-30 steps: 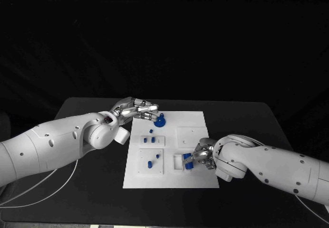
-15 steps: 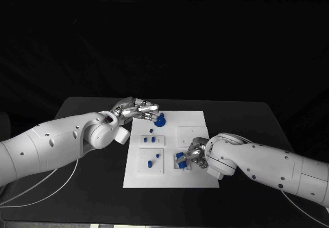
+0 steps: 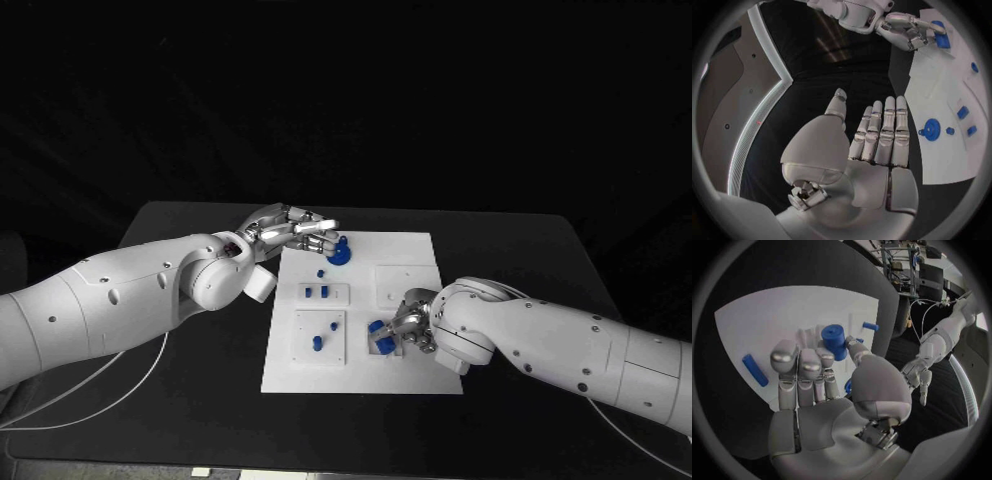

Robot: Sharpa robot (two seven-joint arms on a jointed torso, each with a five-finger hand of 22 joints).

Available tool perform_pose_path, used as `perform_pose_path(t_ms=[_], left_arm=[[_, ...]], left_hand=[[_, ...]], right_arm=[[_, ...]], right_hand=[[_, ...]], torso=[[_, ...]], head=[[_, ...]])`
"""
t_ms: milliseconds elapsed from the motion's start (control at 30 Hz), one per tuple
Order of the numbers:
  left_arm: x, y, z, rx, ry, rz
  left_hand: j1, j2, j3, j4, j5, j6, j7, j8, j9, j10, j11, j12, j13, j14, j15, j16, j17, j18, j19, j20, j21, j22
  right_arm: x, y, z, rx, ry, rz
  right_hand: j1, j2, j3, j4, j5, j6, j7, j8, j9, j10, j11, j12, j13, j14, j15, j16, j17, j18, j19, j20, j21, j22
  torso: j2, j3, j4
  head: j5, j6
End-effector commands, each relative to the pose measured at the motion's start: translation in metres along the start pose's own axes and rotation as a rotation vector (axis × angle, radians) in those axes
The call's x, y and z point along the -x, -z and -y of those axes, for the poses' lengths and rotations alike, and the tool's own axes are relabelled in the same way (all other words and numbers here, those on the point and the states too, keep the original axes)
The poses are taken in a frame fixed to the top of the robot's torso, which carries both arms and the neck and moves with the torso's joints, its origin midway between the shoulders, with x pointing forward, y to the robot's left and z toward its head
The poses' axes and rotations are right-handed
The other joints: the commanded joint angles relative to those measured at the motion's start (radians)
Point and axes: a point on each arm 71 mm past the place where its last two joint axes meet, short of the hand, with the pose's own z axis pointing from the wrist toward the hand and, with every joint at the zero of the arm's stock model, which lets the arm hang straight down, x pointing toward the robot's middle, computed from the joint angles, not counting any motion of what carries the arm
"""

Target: Assemble the parts on the task board

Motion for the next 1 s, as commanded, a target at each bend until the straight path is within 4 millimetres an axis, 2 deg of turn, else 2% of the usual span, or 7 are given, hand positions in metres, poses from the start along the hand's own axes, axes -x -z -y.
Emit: perform_pose_path(t_ms=[33, 233, 333, 433, 533, 633, 1000], left_arm=[[-0.004, -0.001, 0.001, -0.002, 0.007, -0.027], [-0.004, -0.001, 0.001, 0.0, 0.007, -0.028], [-0.004, -0.001, 0.001, 0.001, 0.007, -0.027], [-0.003, -0.001, 0.0, 0.001, 0.006, -0.026], [-0.003, -0.001, 0.0, 0.002, 0.005, -0.024], [-0.002, -0.001, 0.0, 0.002, 0.005, -0.022], [-0.002, -0.001, 0.0, 0.005, 0.003, -0.021]], left_hand=[[-0.012, -0.001, 0.0, 0.005, -0.005, -0.008, 0.0, 0.002, 0.001, -0.009, -0.001, -0.002, 0.001, -0.003, 0.003, -0.004, 0.001, 0.016, -0.004, 0.004, 0.006, -0.001], [-0.014, -0.002, 0.001, 0.007, -0.005, -0.013, 0.001, 0.001, 0.0, -0.011, 0.0, -0.002, 0.001, -0.003, 0.003, -0.004, 0.001, 0.016, -0.004, 0.004, 0.007, -0.002], [-0.015, -0.003, 0.002, 0.01, -0.005, -0.019, 0.002, 0.001, 0.0, -0.013, 0.0, -0.002, 0.001, -0.004, 0.003, -0.003, 0.001, 0.016, -0.005, 0.005, 0.007, -0.004], [-0.015, -0.003, 0.002, 0.01, -0.005, -0.019, 0.002, 0.001, 0.0, -0.013, 0.0, -0.002, 0.001, -0.004, 0.003, -0.003, 0.001, 0.016, -0.005, 0.005, 0.007, -0.004], [-0.015, -0.003, 0.002, 0.01, -0.005, -0.019, 0.002, 0.001, 0.0, -0.013, 0.0, -0.002, 0.001, -0.004, 0.003, -0.003, 0.001, 0.016, -0.005, 0.005, 0.007, -0.004], [-0.015, -0.004, 0.004, 0.011, -0.005, -0.023, 0.002, 0.001, 0.0, -0.015, 0.001, -0.002, 0.001, -0.004, 0.003, -0.004, 0.002, 0.016, -0.005, 0.005, 0.009, -0.006], [-0.015, -0.004, 0.004, 0.011, -0.005, -0.023, 0.002, 0.001, 0.0, -0.015, 0.001, -0.002, 0.001, -0.004, 0.003, -0.004, 0.002, 0.016, -0.005, 0.005, 0.009, -0.006]], right_arm=[[-0.006, -0.002, 0.0, -0.003, 0.04, -0.027], [-0.006, -0.002, -0.001, -0.002, 0.049, -0.013], [-0.006, -0.002, -0.001, 0.003, 0.052, -0.012], [-0.007, -0.002, -0.002, 0.007, 0.055, -0.013], [-0.008, 0.0, -0.003, 0.014, 0.06, -0.018], [-0.009, 0.002, -0.003, 0.019, 0.068, -0.023], [-0.007, 0.012, 0.004, 0.032, 0.093, -0.015]], right_hand=[[-0.011, -0.009, 0.001, 0.014, -0.012, 0.012, -0.011, -0.004, 0.0, -0.008, -0.002, -0.005, -0.003, 0.0, -0.004, -0.007, -0.001, -0.011, 0.018, -0.008, -0.007, 0.104], [-0.027, -0.041, 0.017, 0.072, -0.097, 0.011, -0.008, -0.004, 0.003, -0.01, 0.0, -0.01, -0.008, 0.001, -0.003, -0.012, -0.002, -0.009, 0.018, -0.007, -0.014, 0.103], [-0.058, -0.093, 0.026, 0.134, -0.133, 0.01, -0.008, -0.004, 0.004, -0.011, 0.001, -0.014, -0.011, 0.0, -0.003, -0.015, -0.002, -0.009, 0.018, -0.008, -0.016, 0.103], [-0.06, -0.118, -0.011, 0.213, -0.133, 0.006, -0.008, -0.003, 0.002, -0.01, 0.0, -0.019, -0.012, 0.0, -0.005, -0.018, 0.0, -0.011, 0.018, -0.011, -0.02, 0.102], [-0.039, -0.099, -0.13, 0.279, -0.133, 0.003, -0.008, -0.003, 0.002, -0.01, 0.0, -0.021, -0.01, 0.001, -0.005, -0.022, 0.004, -0.011, 0.019, -0.011, -0.02, 0.103], [-0.033, -0.09, -0.164, 0.293, -0.133, 0.002, -0.008, -0.003, 0.003, -0.008, 0.0, -0.018, -0.006, 0.003, -0.005, -0.02, 0.01, -0.012, 0.02, -0.011, -0.018, 0.103], [-0.043, -0.034, -0.23, 0.252, -0.133, 0.004, -0.009, -0.003, 0.006, -0.002, 0.0, -0.013, 0.003, 0.005, -0.005, -0.017, 0.024, -0.012, 0.021, -0.011, -0.007, 0.105]], torso=[[0.0, 0.0003, -0.0009], [0.0, 0.001, -0.0009], [0.0, 0.0011, -0.0006], [0.0, 0.001, -0.0008], [0.0, 0.0013, -0.0004], [0.0, 0.0017, -0.0004], [0.0, 0.0021, -0.0021]], head=[[0.001, -0.001], [0.002, -0.001], [0.001, 0.0], [0.001, 0.0], [0.001, 0.001], [0.0, 0.003], [0.001, 0.004]])
